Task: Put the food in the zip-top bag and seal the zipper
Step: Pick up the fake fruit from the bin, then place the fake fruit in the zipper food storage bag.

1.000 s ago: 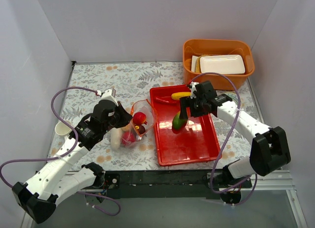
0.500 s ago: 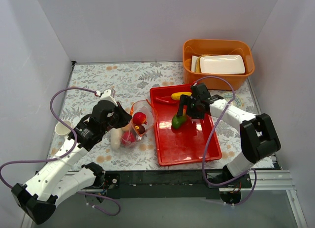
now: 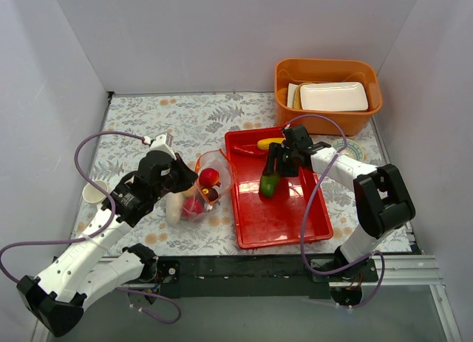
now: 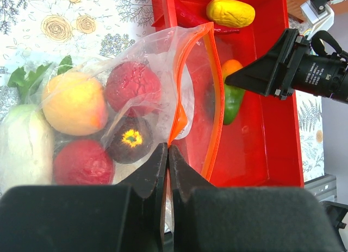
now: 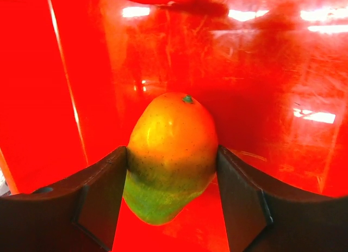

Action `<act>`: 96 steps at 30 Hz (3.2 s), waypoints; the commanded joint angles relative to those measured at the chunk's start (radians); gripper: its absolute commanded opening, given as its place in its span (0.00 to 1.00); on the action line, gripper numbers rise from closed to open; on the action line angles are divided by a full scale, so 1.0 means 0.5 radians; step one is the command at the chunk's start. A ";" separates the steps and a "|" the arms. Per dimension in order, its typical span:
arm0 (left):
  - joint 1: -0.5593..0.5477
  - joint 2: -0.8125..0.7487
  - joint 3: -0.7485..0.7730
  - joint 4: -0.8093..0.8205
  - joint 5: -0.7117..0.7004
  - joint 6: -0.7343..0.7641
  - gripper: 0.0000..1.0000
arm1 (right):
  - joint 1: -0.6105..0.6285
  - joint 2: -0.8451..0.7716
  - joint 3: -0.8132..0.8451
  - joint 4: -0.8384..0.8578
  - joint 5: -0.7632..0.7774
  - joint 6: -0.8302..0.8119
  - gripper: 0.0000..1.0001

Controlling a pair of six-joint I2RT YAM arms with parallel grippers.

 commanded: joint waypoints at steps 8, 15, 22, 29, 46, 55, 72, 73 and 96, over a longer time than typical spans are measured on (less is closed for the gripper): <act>-0.001 -0.055 -0.038 0.018 -0.012 -0.015 0.00 | 0.030 0.020 0.002 0.014 -0.226 -0.274 0.83; -0.001 0.000 -0.001 0.003 -0.009 0.013 0.00 | 0.048 0.072 0.002 -0.023 -0.219 -0.363 0.85; -0.001 0.012 -0.007 0.009 0.000 0.007 0.00 | 0.064 0.124 -0.013 -0.033 -0.201 -0.363 0.83; -0.001 0.021 -0.004 0.009 0.000 -0.003 0.00 | 0.067 0.088 -0.029 -0.060 -0.164 -0.372 0.70; -0.001 0.040 -0.001 0.018 0.025 0.003 0.00 | 0.103 -0.391 0.146 -0.171 -0.329 -0.281 0.44; -0.004 0.064 0.002 0.034 0.062 0.010 0.00 | 0.416 -0.486 0.370 0.004 -0.526 -0.148 0.50; -0.001 -0.003 0.020 -0.019 0.049 -0.003 0.00 | 0.714 0.090 0.775 -0.054 -0.489 -0.133 0.51; -0.001 -0.012 0.014 -0.016 0.049 -0.006 0.00 | 0.720 0.133 0.833 -0.075 -0.486 -0.139 0.51; -0.001 -0.098 -0.004 -0.034 -0.061 -0.036 0.00 | 0.815 0.054 0.944 -0.266 -0.218 -0.250 0.85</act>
